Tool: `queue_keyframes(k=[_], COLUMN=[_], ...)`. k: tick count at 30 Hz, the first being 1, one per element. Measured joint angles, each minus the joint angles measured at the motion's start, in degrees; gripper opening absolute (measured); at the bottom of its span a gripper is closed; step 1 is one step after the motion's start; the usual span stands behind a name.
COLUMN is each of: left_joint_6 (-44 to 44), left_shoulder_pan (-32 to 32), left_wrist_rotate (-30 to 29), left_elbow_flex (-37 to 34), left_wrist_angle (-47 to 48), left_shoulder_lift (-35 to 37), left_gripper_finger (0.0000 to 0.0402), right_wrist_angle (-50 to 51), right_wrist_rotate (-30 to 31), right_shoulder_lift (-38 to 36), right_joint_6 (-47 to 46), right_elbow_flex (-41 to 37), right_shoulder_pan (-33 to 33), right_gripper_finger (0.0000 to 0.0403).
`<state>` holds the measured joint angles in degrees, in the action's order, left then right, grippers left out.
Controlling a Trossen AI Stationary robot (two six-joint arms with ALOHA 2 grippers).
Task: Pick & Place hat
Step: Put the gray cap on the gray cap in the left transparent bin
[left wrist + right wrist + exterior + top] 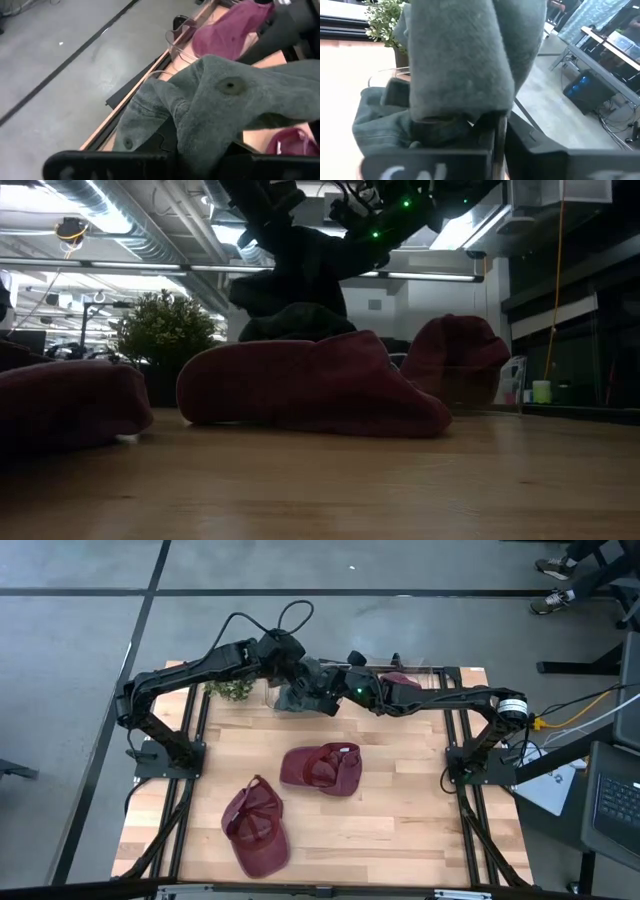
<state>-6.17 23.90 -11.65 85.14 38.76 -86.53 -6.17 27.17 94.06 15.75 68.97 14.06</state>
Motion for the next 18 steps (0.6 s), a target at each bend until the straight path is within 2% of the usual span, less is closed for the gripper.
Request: queue_keyframes(k=[7, 18], left_joint_6=[9.0, 20.7], left_shoulder_pan=[0.0, 0.2], left_wrist_rotate=[2.2, 5.3], left_elbow_flex=[0.0, 0.0], left_wrist_angle=[1.0, 1.8], left_shoulder_lift=[3.7, 12.5], left_gripper_finger=[0.0059, 0.0195], right_wrist_angle=[-0.2, -1.9], right_wrist_rotate=[-1.8, -4.4], right_shoulder_lift=[-0.1, -0.1], right_joint_6=[0.8, 2.0], right_elbow_flex=[0.0, 0.0], right_shoulder_pan=[0.5, 1.6], right_gripper_finger=[0.0012, 0.0012])
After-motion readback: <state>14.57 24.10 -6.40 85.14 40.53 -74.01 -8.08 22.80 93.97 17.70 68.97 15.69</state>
